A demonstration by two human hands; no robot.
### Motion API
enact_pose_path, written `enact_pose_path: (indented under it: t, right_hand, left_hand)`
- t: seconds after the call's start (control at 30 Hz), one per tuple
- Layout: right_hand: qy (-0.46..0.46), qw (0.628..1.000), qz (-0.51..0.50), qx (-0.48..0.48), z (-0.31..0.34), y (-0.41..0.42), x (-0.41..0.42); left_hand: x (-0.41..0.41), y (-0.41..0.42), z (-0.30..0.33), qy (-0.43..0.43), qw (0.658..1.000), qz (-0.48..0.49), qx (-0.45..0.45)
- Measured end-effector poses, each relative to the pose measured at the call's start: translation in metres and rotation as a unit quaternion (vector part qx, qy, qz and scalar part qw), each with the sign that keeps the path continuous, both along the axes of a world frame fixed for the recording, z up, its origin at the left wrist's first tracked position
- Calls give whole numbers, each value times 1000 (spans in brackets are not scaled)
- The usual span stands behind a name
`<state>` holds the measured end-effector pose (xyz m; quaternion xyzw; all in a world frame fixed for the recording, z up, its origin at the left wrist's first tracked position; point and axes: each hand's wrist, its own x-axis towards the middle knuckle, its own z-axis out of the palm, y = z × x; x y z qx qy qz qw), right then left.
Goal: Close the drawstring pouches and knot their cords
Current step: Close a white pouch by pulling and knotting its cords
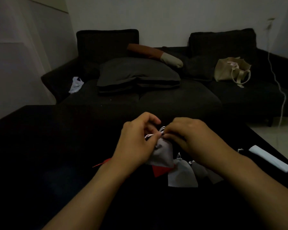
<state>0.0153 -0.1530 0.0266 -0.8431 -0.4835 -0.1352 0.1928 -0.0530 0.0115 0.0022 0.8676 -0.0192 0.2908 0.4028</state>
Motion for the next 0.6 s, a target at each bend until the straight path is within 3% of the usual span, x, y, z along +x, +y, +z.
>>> enact_pose_path:
  t: [0.1, 0.2, 0.3, 0.43, 0.6]
  right_hand:
    - [-44, 995, 22, -90, 7, 2, -7]
    - [-35, 995, 69, -66, -3, 3, -6]
    - [125, 987, 88, 53, -15, -2, 3]
    - [400, 901, 76, 150, -13, -10, 6]
    - [532, 802, 52, 265, -21, -8, 7]
  left_hand:
    - [0, 3, 0, 84, 995, -40, 21]
    - [0, 11, 1, 185, 978, -97, -9]
    - [-2, 16, 3, 243, 952, -170, -76]
    - [-5, 17, 7, 245, 932, -209, -166]
    - [-6, 6, 11, 172, 930, -231, -229]
